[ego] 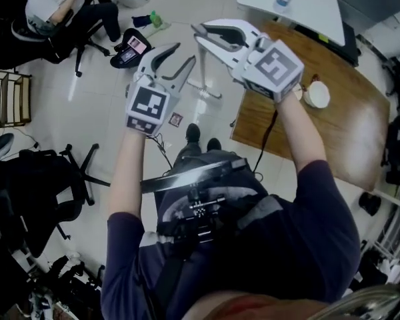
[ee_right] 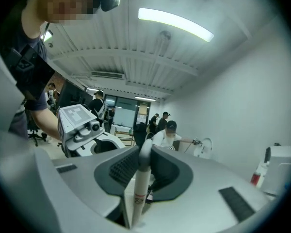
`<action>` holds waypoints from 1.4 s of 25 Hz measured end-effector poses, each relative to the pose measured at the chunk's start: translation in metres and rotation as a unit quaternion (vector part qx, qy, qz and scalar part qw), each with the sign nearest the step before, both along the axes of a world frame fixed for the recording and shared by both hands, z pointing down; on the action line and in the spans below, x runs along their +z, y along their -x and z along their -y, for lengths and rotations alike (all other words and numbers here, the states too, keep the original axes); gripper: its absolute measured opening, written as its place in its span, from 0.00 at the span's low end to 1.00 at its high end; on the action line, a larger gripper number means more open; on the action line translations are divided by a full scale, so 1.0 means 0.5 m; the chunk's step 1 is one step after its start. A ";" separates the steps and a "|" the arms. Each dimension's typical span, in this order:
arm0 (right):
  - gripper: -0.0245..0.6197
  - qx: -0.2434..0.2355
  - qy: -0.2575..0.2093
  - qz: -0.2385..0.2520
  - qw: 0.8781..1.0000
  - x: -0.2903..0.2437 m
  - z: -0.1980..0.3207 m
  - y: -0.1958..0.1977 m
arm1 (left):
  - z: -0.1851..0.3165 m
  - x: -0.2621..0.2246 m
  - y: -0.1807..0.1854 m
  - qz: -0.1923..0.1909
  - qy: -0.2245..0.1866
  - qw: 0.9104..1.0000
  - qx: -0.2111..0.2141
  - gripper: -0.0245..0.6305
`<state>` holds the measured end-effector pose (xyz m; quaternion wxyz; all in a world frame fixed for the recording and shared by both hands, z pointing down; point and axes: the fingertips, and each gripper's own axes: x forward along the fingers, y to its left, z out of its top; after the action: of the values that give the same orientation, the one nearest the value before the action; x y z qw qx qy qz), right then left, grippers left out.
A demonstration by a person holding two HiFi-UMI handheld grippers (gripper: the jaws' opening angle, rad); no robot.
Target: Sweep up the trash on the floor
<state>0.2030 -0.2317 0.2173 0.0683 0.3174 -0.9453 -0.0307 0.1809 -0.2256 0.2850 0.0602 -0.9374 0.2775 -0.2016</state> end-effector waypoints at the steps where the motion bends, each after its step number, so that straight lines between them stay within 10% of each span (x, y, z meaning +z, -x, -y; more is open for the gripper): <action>1: 0.18 -0.016 0.000 0.003 1.000 0.001 -0.005 0.015 | -0.004 0.002 0.009 0.004 -0.001 1.000 -0.006 0.29; 19: 0.18 -0.240 0.022 0.033 0.970 -0.001 -0.135 0.248 | -0.078 0.026 0.127 -0.009 0.016 1.000 -0.013 0.38; 35: 0.18 -0.294 -0.023 -0.035 0.955 -0.015 -0.191 0.594 | -0.103 0.007 0.467 -0.048 -0.024 0.995 -0.086 0.17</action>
<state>-0.0939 -0.1362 0.2097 0.0818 0.0257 -0.9929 -0.0824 -0.0525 -0.1739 0.2884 0.0519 -0.9171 0.3641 -0.1540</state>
